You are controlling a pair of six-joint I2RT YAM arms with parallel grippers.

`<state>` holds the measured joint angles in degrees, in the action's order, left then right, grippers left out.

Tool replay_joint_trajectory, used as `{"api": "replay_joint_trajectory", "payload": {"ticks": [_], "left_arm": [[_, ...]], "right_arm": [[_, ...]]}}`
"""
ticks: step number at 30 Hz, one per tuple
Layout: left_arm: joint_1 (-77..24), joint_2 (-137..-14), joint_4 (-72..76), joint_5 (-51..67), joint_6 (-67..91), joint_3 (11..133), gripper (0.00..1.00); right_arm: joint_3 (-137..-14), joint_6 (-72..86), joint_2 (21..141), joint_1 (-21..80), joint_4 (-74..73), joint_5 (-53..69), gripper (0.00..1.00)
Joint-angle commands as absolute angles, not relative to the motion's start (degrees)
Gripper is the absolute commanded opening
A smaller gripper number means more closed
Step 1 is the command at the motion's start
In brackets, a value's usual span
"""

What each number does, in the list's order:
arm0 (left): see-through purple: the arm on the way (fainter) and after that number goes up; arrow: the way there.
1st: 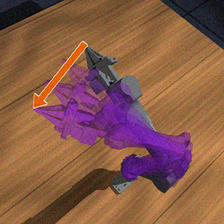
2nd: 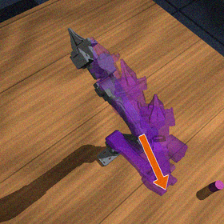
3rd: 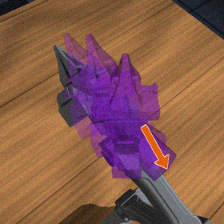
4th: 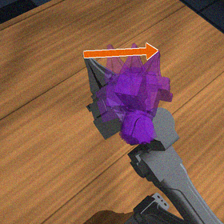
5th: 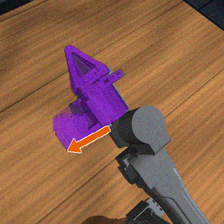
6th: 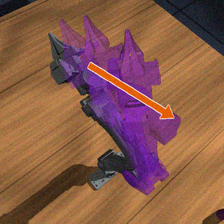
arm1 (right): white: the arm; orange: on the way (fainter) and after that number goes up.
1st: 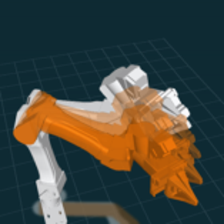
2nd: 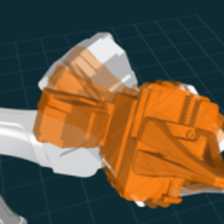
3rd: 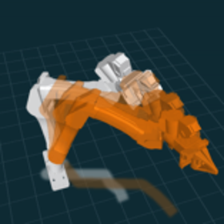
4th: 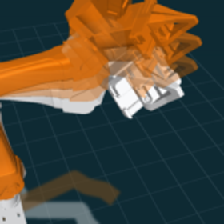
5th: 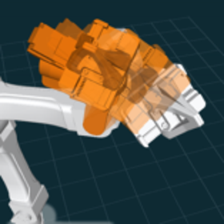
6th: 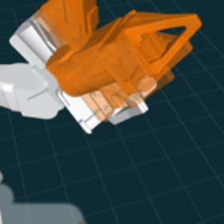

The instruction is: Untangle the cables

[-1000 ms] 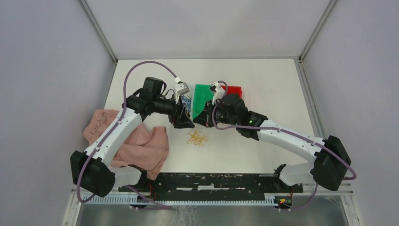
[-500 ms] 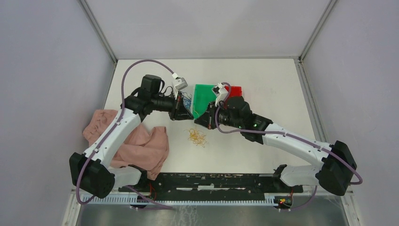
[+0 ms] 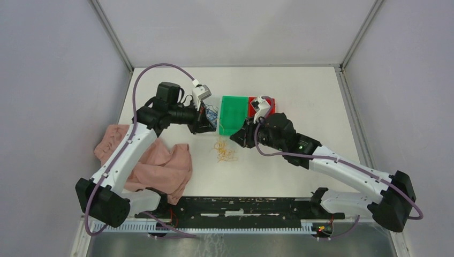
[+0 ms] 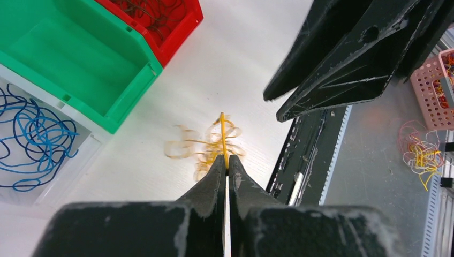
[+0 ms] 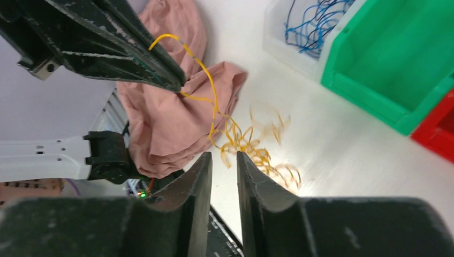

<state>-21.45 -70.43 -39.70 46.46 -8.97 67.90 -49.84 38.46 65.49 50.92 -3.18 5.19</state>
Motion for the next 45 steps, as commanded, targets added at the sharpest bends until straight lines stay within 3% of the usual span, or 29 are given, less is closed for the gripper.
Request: {"api": "replay_joint_trajectory", "payload": {"ticks": [1,5,11,26,45], "left_arm": [[-21.26,-68.64,-41.68,49.00,-11.74,70.35,0.03],[-21.37,-68.90,-41.68,52.85,-10.13,70.22,0.03],[-21.34,-68.32,-42.13,52.58,-9.88,70.48,0.03],[-21.35,-67.57,-45.16,58.94,-10.96,70.62,0.03],[-21.61,-68.16,-45.09,64.59,-7.14,74.91,0.03]], "right_arm": [[-50.38,37.01,64.68,51.51,-3.06,0.01,0.37],[-51.28,36.91,66.91,53.38,-0.10,-0.41,0.56],[-50.79,34.90,66.69,56.97,1.70,-4.39,0.66],[-52.57,35.56,69.40,57.29,5.14,-9.40,0.63],[-54.34,40.97,86.01,57.23,18.66,-7.82,0.63]]}}
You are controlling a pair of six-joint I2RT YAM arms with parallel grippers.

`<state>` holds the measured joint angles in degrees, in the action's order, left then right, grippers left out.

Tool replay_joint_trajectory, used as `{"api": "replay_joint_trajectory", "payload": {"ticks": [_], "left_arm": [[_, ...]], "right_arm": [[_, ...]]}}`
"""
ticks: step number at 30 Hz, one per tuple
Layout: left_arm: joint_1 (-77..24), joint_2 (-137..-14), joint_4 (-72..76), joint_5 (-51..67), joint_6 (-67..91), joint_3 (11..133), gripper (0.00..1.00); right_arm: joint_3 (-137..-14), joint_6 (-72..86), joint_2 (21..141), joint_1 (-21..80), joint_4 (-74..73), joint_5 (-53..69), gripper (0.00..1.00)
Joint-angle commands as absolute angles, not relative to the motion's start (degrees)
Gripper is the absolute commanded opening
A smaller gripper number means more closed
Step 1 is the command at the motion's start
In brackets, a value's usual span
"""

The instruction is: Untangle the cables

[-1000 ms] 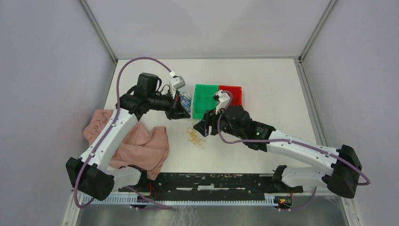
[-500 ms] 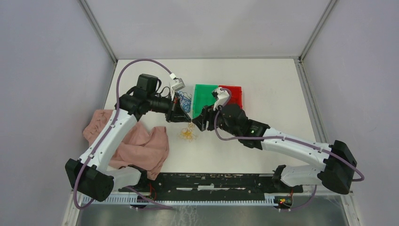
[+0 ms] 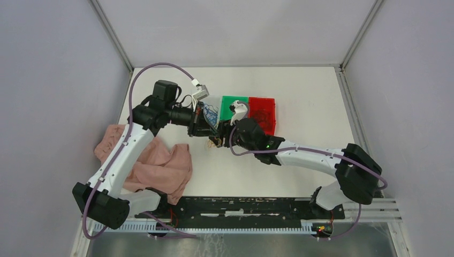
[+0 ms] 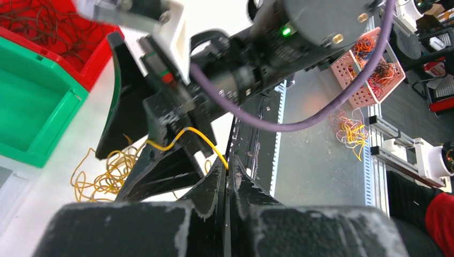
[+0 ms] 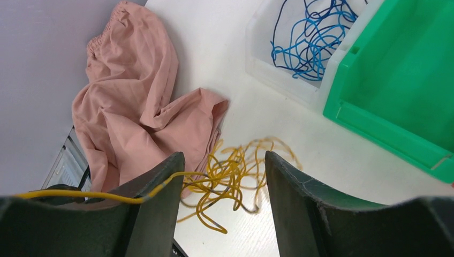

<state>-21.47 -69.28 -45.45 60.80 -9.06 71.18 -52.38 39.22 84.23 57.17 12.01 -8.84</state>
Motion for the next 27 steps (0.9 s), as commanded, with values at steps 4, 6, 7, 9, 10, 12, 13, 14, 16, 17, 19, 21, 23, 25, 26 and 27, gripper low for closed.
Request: {"api": "replay_joint_trajectory", "payload": {"ticks": [4,6,7,9,10,12,13,14,16,17,19,21,23,25,26,27], "left_arm": [[-21.62,-68.07,-45.08,65.07,-5.64,77.18,0.03],[-21.65,-67.95,-45.03,65.22,-5.01,78.18,0.03],[-21.61,-67.87,-45.00,65.14,-4.75,78.67,0.03],[-21.59,-67.85,-45.00,64.92,-4.22,79.50,0.03],[-21.62,-67.85,-44.98,64.73,-3.89,79.96,0.03],[-21.61,-68.13,-44.98,64.17,-3.11,80.99,0.03],[-21.62,-68.26,-44.95,63.82,-2.75,81.62,0.03],[-21.63,-68.43,-44.99,63.44,-2.31,82.66,0.03],[-21.58,-68.74,-45.00,62.79,-1.62,84.34,0.03],[-21.55,-68.88,-45.00,62.53,-1.26,85.22,0.03],[-21.63,-69.07,-45.07,61.59,-0.70,86.78,0.03],[-21.61,-69.21,-45.74,60.97,-0.95,88.35,0.03],[-21.57,-69.34,-46.96,60.45,-1.58,90.04,0.03],[-21.61,-69.57,-48.31,60.21,-2.37,91.73,0.03],[-21.58,-69.65,-48.93,60.11,-2.70,92.48,0.03],[-21.57,-69.76,-49.67,59.94,-2.92,93.27,0.03]], "right_arm": [[-54.08,41.10,88.35,57.30,19.28,-7.49,0.62],[-53.88,41.20,89.15,57.28,19.08,-7.47,0.61],[-53.65,41.20,89.41,57.29,19.01,-7.47,0.60],[-53.02,41.19,89.64,57.30,18.91,-7.70,0.57],[-52.87,41.01,89.65,57.30,18.78,-7.79,0.56],[-52.28,40.76,89.66,57.29,18.56,-7.82,0.54],[-51.91,40.51,89.66,57.27,18.55,-7.82,0.53],[-51.54,40.25,89.61,57.29,18.42,-7.82,0.53],[-50.52,39.84,89.43,57.30,18.20,-8.12,0.51],[-49.83,39.70,89.28,57.26,18.13,-8.13,0.50],[-48.53,39.42,88.80,57.28,17.54,-8.17,0.48],[-47.02,39.23,87.93,57.30,17.00,-8.50,0.46],[-44.91,39.15,86.52,57.28,16.96,-9.17,0.45],[-42.71,39.14,84.76,57.31,16.92,-10.08,0.43],[-41.57,39.19,83.82,57.33,16.77,-10.59,0.43],[-40.53,39.20,82.93,57.25,16.58,-11.04,0.43]]}}
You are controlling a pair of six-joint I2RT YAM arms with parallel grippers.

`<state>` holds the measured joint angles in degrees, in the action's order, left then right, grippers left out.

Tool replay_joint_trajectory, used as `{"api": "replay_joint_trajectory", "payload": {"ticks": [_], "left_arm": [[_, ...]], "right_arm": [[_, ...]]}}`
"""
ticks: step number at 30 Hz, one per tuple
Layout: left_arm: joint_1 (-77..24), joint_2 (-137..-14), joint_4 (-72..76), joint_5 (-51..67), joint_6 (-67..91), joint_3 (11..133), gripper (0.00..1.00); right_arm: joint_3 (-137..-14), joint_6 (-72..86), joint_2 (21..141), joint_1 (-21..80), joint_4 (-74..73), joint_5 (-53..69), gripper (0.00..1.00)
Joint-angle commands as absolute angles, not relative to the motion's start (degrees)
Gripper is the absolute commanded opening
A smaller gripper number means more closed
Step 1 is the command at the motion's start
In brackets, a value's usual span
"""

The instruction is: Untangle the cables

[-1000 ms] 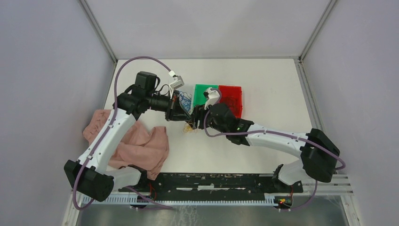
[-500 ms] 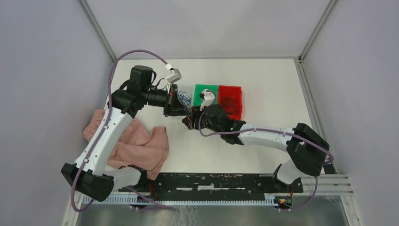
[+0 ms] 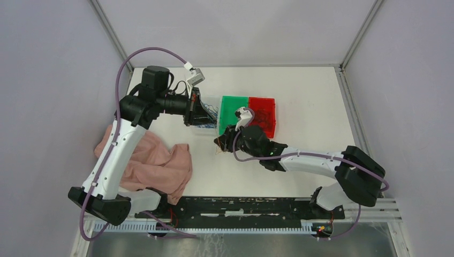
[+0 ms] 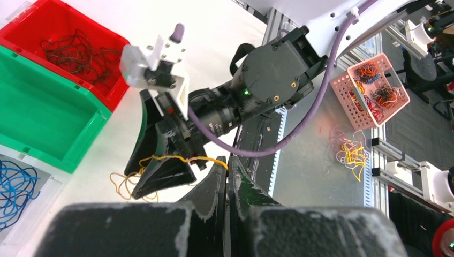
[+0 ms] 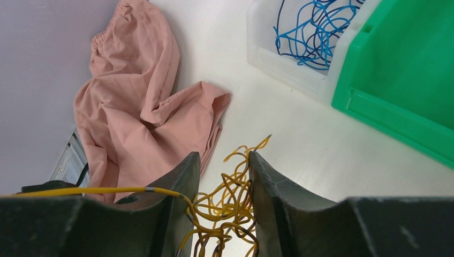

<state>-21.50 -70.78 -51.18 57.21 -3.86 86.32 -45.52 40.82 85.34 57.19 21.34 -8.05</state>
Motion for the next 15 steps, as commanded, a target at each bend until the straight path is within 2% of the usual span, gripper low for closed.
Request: {"api": "replay_joint_trajectory", "payload": {"ticks": [1,6,13,15], "left_arm": [[-21.61,-69.97,-50.06,59.74,-3.05,94.03,0.03],[-21.62,-70.58,-51.38,57.72,-4.27,98.41,0.03],[-21.62,-70.78,-55.23,52.28,-10.01,102.84,0.03],[-21.62,-70.27,-55.19,50.94,-11.15,103.90,0.03]], "right_arm": [[-39.59,39.18,82.02,57.32,16.46,-11.37,0.42],[-34.39,39.45,77.75,57.29,15.92,-12.55,0.42],[-30.88,40.11,66.80,57.17,11.17,-16.26,0.63],[-30.05,40.21,64.90,57.08,10.15,-15.23,0.64]]}}
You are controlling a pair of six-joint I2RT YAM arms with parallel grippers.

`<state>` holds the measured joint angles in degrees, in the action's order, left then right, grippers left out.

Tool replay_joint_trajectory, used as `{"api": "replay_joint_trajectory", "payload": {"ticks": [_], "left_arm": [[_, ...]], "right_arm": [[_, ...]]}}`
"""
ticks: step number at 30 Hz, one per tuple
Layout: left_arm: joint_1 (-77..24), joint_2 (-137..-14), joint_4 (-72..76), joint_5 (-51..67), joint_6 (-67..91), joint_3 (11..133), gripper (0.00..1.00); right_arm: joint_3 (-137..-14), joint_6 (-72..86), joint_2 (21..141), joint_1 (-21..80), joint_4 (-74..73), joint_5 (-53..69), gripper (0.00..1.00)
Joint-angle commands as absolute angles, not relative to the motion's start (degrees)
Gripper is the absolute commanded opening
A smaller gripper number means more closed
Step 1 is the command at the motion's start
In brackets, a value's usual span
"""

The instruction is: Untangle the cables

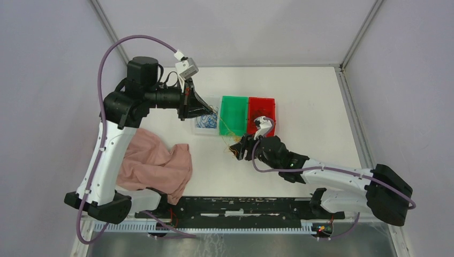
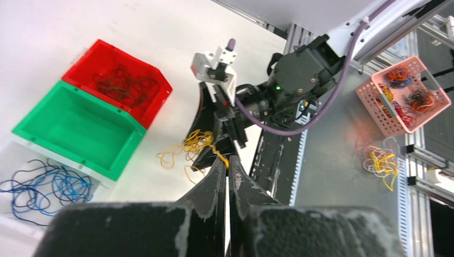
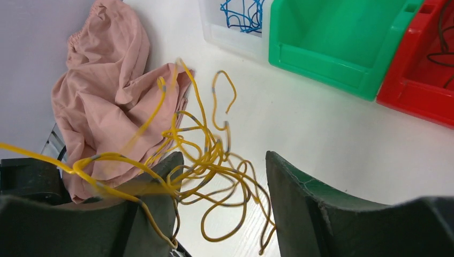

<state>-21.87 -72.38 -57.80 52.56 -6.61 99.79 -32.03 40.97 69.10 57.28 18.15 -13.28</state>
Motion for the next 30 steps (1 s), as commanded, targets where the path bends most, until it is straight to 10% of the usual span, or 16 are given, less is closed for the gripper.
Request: {"api": "replay_joint_trajectory", "payload": {"ticks": [1,13,30], "left_arm": [[-21.58,-70.20,-55.03,50.25,-11.30,104.83,0.03],[-21.62,-72.61,-50.95,44.68,-9.74,119.90,0.03],[-21.57,-68.83,-47.65,49.54,-6.38,107.17,0.03]], "right_arm": [[-29.74,40.36,64.45,57.09,9.19,-15.08,0.64],[-23.62,40.94,67.94,57.12,10.09,-16.85,0.61],[-35.81,34.59,56.09,57.16,-1.57,-16.75,0.66]]}}
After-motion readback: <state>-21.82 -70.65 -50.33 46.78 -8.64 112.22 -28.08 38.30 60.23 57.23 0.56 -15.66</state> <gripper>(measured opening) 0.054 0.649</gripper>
